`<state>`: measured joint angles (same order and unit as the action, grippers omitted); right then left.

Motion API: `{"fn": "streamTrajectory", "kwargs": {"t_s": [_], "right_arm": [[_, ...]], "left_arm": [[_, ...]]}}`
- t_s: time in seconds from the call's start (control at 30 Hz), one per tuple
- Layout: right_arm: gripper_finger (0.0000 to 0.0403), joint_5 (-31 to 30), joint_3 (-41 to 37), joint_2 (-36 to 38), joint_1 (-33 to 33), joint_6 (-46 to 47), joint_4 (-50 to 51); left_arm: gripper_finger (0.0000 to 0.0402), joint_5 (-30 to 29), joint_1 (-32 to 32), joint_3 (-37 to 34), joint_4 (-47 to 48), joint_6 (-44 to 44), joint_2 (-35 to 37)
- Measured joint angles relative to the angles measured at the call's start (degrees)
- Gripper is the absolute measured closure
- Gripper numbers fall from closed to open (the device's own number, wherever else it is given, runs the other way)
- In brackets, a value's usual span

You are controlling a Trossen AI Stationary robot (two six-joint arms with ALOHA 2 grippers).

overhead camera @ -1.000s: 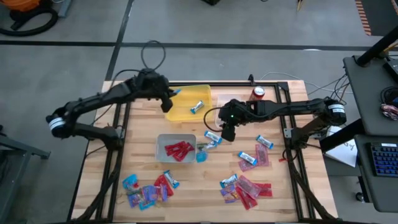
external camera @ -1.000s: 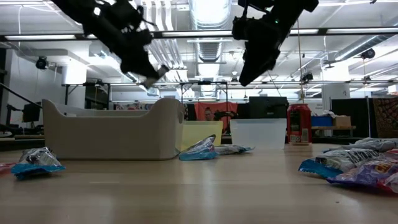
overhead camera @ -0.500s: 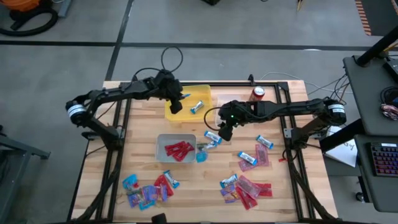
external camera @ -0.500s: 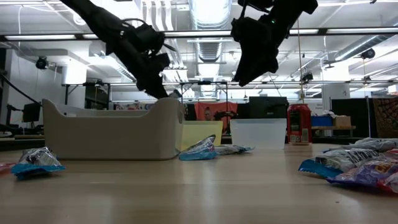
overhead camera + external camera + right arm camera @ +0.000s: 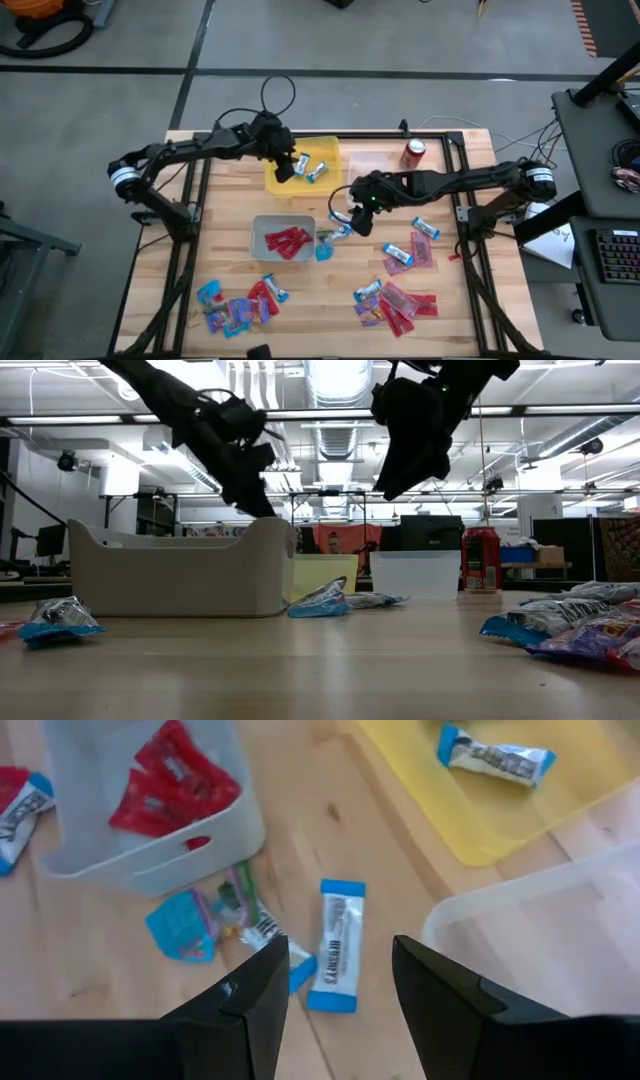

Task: Sort candy
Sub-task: Put the blue candy into the transparent bin

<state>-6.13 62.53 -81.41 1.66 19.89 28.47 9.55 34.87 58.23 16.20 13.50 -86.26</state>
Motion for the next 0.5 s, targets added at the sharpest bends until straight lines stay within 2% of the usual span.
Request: {"fn": "streamTrajectory", "kwargs": {"t_s": [0.2, 0.33, 0.5], "right_arm": [[0.0234, 0.01, -0.60, -2.63, -3.17, -8.21, -4.89], [0.0234, 0.06, -0.64, -5.95, -4.72, -13.51, -8.17], [0.0234, 0.08, -0.64, -10.43, -5.20, -14.33, -12.46]], "left_arm": [[0.0262, 6.14, -2.32, -1.76, -0.12, -2.67, 6.38], [0.0270, 6.48, -6.59, -3.68, -1.31, -3.79, 11.17], [0.0276, 6.50, -12.26, -7.00, -4.34, -5.53, 17.65]]}}
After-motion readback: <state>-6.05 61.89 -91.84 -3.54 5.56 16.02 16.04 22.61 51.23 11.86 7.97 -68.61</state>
